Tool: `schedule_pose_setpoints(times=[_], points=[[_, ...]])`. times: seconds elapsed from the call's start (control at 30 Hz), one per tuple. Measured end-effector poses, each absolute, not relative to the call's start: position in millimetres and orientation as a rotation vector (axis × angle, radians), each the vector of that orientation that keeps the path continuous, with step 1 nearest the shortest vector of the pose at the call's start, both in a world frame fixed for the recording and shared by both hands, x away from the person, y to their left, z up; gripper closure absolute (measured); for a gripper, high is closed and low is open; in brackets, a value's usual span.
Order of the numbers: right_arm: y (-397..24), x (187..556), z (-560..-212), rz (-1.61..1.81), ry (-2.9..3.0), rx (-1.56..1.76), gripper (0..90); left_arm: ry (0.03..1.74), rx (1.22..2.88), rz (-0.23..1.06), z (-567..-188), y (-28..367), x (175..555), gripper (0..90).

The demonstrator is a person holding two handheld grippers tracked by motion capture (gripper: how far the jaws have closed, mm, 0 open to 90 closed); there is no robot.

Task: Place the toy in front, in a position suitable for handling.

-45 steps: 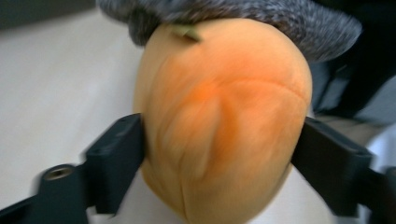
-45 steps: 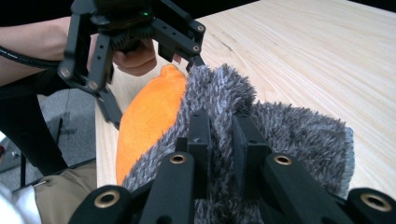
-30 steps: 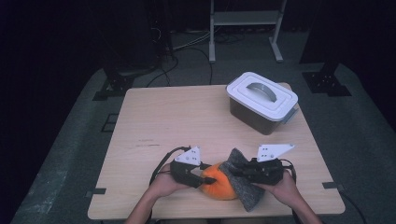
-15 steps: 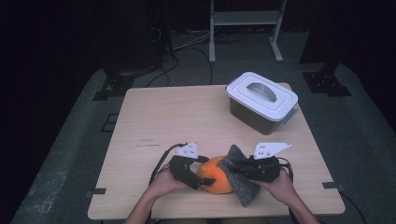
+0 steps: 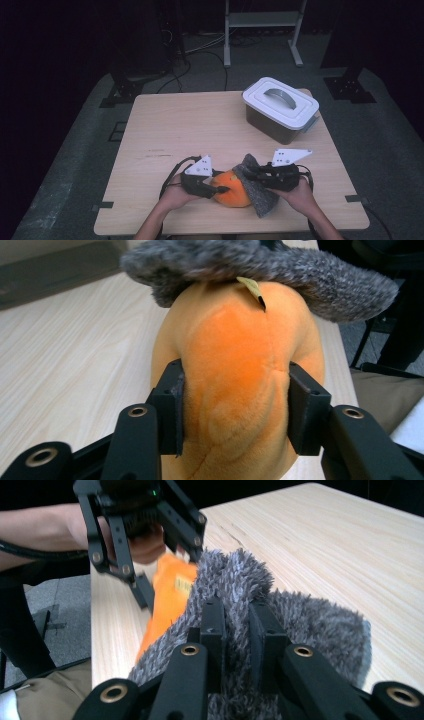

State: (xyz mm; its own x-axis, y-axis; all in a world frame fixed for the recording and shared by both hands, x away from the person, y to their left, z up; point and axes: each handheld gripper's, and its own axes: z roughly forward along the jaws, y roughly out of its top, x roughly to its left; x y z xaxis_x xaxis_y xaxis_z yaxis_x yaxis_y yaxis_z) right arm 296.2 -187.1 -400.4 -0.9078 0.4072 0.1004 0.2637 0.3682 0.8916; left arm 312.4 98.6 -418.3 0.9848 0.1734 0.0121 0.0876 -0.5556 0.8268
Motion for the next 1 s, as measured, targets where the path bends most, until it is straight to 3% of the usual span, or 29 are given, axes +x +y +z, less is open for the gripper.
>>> schedule_pose_setpoints(times=[0.17,0.3,0.43,0.67,0.73,0.87,0.9,1.0], points=[[-200.8,297.1,-410.0,1.557,2.508,0.668,77.7,0.257,2.144,0.049,-420.2,101.9,317.9,37.1],[-202.4,295.0,-411.0,1.547,2.509,0.677,77.7,0.271,2.156,0.067,-417.7,99.1,316.9,32.3],[-199.3,293.8,-409.6,1.551,2.512,0.669,77.7,0.267,2.138,0.127,-417.3,100.9,315.1,49.4],[-187.4,296.0,-396.4,1.592,2.505,0.615,77.7,0.225,2.128,0.163,-417.7,101.9,314.4,54.8],[-183.3,296.8,-396.6,1.563,2.509,0.601,77.6,0.271,2.128,0.129,-419.2,102.8,316.3,49.3],[-184.2,300.9,-403.7,1.567,2.512,0.629,77.6,0.368,2.126,0.055,-421.2,101.7,319.5,22.3],[-184.9,300.8,-404.8,1.571,2.51,0.63,77.5,0.36,2.123,0.041,-421.8,102.0,319.5,21.6],[-188.4,300.5,-405.5,1.572,2.512,0.628,77.5,0.299,2.137,0.078,-422.5,104.6,316.2,41.7]])
